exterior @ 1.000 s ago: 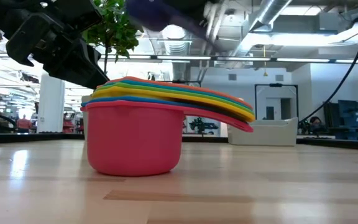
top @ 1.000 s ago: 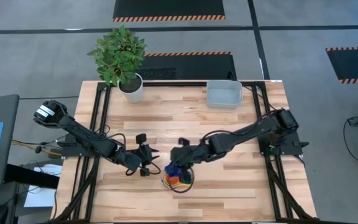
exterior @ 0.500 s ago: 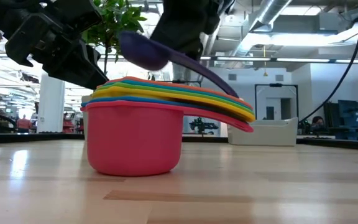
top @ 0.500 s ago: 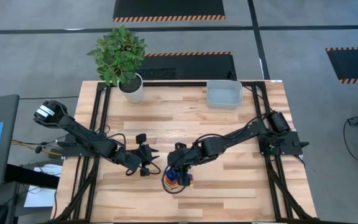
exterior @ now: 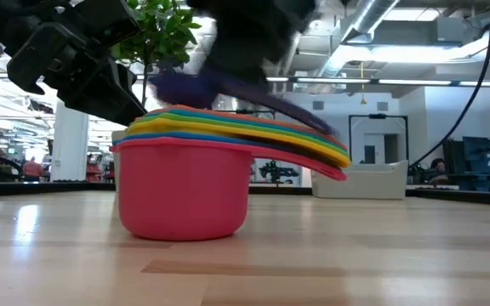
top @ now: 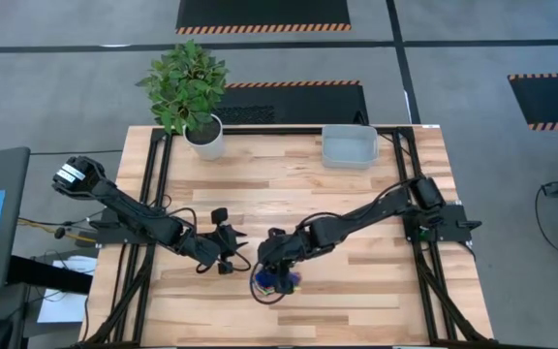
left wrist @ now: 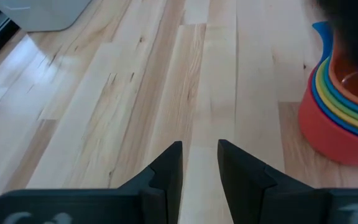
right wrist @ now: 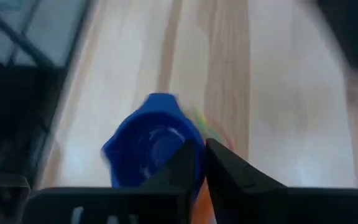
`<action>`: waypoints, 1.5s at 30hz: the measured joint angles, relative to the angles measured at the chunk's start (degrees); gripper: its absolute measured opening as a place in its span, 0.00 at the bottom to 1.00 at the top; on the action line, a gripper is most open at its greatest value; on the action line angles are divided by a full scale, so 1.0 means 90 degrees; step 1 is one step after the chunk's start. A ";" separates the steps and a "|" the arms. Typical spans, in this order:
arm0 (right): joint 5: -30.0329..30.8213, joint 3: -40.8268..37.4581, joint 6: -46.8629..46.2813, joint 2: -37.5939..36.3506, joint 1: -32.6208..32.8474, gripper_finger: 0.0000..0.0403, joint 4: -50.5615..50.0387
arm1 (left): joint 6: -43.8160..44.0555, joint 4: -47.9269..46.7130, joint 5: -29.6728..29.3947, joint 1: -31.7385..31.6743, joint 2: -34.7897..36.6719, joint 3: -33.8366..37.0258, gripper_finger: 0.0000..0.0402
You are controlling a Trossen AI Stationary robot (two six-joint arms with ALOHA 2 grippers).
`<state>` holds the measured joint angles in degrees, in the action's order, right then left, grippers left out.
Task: Nest measuring cups in basket
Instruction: Stack the dark blue measuring cup on top of the orange measuring cup, then put the stacked measuring cups into the gray bin
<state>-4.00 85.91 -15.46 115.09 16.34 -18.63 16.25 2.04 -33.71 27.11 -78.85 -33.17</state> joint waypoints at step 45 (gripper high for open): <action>0.1676 0.0553 -0.2130 -0.0368 0.1021 0.93 -0.2760 | 0.0158 0.0173 -0.0090 -0.0019 0.0000 0.0001 0.23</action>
<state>11.08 90.89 -34.63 111.77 25.53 -43.46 17.67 3.60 -34.52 26.94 -78.85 -33.16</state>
